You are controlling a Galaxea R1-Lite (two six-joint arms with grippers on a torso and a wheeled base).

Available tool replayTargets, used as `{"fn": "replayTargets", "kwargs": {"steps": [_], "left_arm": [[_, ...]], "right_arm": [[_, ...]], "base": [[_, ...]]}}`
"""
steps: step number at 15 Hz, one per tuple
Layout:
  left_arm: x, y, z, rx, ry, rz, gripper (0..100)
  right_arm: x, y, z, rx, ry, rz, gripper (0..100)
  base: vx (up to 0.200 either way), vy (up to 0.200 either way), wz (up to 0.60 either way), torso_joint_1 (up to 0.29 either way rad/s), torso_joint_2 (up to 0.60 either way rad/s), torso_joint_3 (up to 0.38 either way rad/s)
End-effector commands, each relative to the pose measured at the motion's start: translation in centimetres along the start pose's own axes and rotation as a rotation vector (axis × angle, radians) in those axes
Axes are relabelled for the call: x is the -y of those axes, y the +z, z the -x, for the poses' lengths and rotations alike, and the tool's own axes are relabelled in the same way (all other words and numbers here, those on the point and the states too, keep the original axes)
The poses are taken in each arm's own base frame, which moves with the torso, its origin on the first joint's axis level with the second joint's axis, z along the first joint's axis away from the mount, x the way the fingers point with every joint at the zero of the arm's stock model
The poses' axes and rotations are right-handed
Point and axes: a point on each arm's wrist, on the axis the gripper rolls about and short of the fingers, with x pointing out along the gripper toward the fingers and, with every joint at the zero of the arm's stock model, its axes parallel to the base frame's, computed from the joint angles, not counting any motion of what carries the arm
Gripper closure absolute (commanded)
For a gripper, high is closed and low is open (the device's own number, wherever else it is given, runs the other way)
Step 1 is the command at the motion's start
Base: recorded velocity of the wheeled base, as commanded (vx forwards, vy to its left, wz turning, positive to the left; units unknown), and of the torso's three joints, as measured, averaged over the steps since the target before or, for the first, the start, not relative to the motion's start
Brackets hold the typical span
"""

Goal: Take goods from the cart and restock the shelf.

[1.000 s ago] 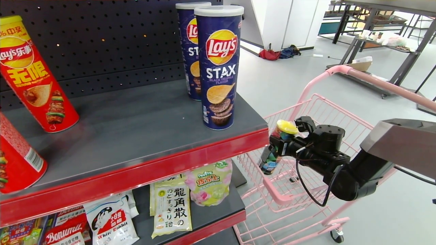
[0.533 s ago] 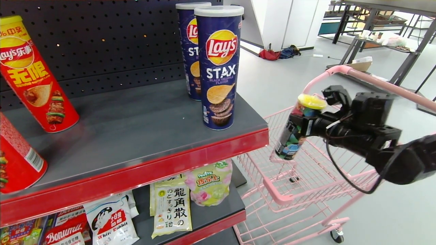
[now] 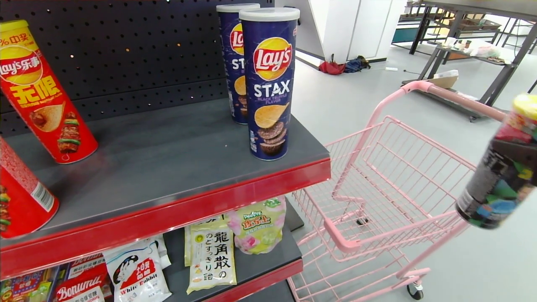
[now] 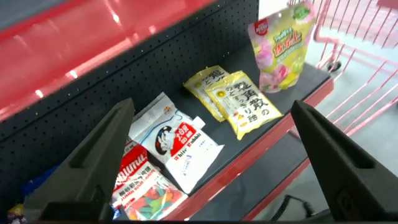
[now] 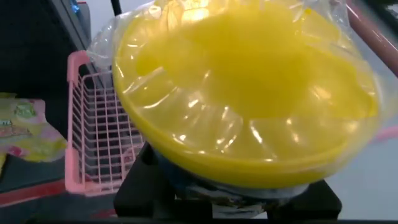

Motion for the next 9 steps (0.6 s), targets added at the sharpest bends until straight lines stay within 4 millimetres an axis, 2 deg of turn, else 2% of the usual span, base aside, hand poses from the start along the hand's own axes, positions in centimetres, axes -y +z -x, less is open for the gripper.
{"fn": "replayTargets", "kwargs": {"steps": [1, 3, 5, 7, 9], "left_arm": [[-0.8, 5.4, 0.0, -0.104, -0.024, 0.105, 0], [-0.9, 6.0, -0.1, -0.103, -0.029, 0.082, 0], [-0.9, 6.0, 0.0, -0.098, -0.030, 0.064, 0], [-0.9, 6.1, 0.0, -0.098, -0.031, 0.041, 0], [-1.0, 6.2, -0.1, -0.105, 0.005, -0.051, 0]], "right_arm": [[0.2, -4.8, 9.0, 0.023, -0.096, -0.003, 100], [0.1, -5.9, 10.2, 0.039, -0.119, -0.006, 100], [0.1, -6.2, 10.6, 0.041, -0.151, -0.016, 100], [0.1, -6.2, 10.6, 0.040, -0.153, -0.016, 100], [-0.1, -7.2, 10.4, 0.017, -0.145, -0.014, 100]], "base": [[0.000, 0.000, 0.00, 0.000, 0.00, 0.000], [0.000, 0.000, 0.00, 0.000, 0.00, 0.000], [0.000, 0.000, 0.00, 0.000, 0.00, 0.000], [0.000, 0.000, 0.00, 0.000, 0.00, 0.000], [0.000, 0.000, 0.00, 0.000, 0.00, 0.000]]}}
